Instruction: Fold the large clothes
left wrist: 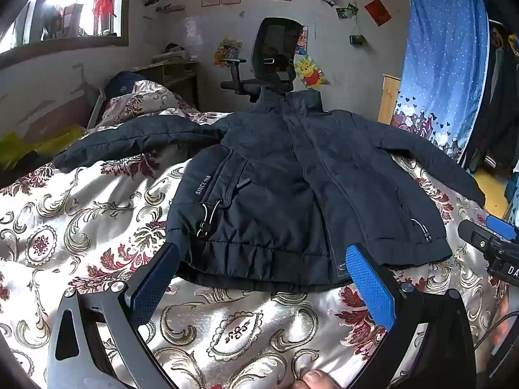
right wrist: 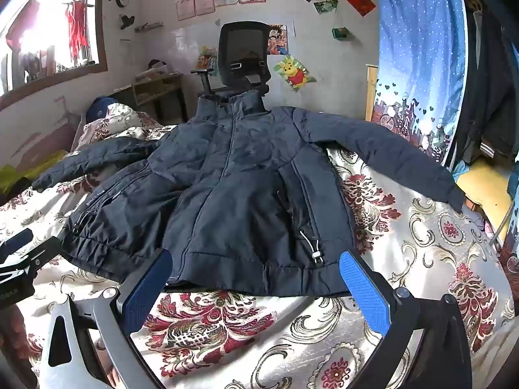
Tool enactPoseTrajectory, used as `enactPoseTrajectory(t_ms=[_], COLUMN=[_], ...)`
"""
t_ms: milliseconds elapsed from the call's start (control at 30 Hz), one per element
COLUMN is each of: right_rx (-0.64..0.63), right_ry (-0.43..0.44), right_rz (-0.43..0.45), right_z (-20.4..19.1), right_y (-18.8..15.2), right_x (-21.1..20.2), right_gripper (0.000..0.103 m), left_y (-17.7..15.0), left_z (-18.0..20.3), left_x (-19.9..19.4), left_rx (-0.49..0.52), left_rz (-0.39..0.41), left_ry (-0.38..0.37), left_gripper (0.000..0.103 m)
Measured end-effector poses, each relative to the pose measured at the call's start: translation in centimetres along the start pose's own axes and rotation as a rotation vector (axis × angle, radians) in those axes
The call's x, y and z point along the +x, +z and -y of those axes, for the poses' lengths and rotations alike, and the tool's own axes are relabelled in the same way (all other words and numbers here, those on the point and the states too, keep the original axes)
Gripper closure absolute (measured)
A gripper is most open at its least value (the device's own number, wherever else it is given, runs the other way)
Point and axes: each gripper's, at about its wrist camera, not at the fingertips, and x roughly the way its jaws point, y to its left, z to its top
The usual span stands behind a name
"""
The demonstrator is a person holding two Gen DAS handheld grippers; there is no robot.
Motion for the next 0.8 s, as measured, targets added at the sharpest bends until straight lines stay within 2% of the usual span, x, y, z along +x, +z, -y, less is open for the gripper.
enactPoseTrajectory(t_ms=[800], right_rx=[0.004], right_ry=[0.001], right_rz=[-0.006], right_z=[0.10], right_y=[-0.11], right_x=[0.18], right_gripper=[0.000], left_y=[0.00], left_z=[0.01], left_x=[-0.03], left_rx=[0.003], left_rz=[-0.001], left_ry=[-0.003], left_gripper=[0.002])
